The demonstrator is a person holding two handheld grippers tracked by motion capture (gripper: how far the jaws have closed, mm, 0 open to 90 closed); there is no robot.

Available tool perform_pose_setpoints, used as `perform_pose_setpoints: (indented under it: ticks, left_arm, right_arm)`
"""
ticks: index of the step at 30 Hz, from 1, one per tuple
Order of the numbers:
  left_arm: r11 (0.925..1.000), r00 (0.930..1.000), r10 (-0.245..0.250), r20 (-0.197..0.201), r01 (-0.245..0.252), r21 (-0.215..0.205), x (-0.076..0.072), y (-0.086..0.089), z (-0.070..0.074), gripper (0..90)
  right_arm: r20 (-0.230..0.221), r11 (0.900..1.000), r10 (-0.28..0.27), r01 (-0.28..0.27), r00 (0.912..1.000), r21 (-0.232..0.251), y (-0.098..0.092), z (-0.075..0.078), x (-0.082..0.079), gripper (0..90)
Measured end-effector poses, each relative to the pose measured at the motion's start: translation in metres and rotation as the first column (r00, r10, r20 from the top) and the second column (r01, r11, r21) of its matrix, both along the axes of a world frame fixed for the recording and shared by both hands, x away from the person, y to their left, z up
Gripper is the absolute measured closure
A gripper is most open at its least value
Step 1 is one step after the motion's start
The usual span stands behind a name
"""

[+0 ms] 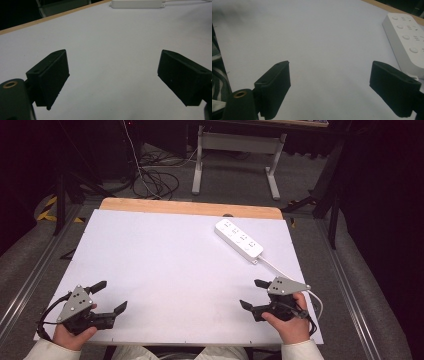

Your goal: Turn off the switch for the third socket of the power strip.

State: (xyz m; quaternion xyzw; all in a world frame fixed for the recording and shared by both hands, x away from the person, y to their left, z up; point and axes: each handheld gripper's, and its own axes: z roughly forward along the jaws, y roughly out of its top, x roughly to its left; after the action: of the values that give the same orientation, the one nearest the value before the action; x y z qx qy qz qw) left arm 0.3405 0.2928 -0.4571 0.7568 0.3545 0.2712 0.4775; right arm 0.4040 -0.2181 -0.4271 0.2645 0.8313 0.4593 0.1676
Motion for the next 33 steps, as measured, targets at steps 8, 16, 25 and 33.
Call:
perform_pose_setpoints:
  ticks: [8,16,25,33]
  left_arm:
    - [1.0,1.0,0.001,0.001,-0.001,0.002,0.0,0.0,0.0,10.8]
    - [1.0,1.0,-0.001,0.004,0.001,0.003,0.0,0.0,0.0,10.8]
    - [1.0,1.0,-0.004,0.005,0.004,0.002,0.0,0.0,0.0,10.8]
    - [1.0,1.0,-0.006,0.004,0.006,-0.006,-0.001,0.0,0.0,10.6]
  right_arm:
    - [-0.008,1.0,0.0,0.0,1.0,-0.015,0.007,0.012,0.014,17.0]
    - [-0.009,1.0,-0.011,0.011,0.9999,-0.021,0.012,0.021,0.028,16.9]
    - [0.003,0.999,-0.023,0.023,0.9997,-0.032,0.015,0.03,0.044,15.6]
    - [0.004,1.0,-0.02,0.02,0.9998,-0.02,0.02,0.032,0.057,13.9]
